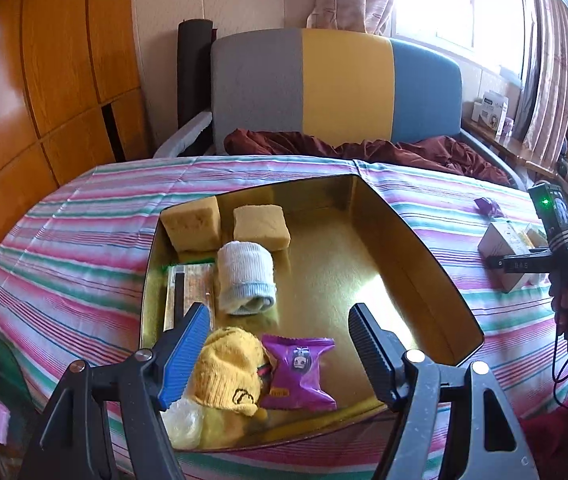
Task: Organize objects
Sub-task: 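Carry the white box into the gold tray and open the right gripper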
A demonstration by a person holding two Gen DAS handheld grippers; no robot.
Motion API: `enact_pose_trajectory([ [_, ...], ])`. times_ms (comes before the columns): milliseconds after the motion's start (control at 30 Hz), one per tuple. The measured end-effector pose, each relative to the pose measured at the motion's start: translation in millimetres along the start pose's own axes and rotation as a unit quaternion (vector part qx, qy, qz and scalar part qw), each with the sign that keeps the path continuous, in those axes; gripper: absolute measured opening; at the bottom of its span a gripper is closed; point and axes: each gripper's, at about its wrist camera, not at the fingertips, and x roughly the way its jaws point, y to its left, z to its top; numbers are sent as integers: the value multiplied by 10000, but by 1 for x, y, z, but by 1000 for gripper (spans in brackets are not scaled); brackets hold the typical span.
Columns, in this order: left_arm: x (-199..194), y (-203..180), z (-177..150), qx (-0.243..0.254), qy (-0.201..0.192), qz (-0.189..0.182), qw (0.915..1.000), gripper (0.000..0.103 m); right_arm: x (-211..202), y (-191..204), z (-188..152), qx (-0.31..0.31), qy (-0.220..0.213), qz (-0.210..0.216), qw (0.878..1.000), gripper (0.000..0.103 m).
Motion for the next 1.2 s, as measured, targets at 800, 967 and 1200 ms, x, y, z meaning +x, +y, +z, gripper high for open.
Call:
enact_pose_trajectory([
  [800, -24, 107, -23, -1318, -180, 451, 9901, 72, -63, 237, 31, -614, -272, 1658, 9839, 52],
  [967, -20, 114, -27, -1437, -112, 390, 9888, 72, -25, 265, 30, -564, 177, 1379, 9887, 52],
  [1200, -13, 111, -32, -1417, 15, 320, 9894, 72, 5, 278, 29, -164, 569, 1634, 9848, 60],
])
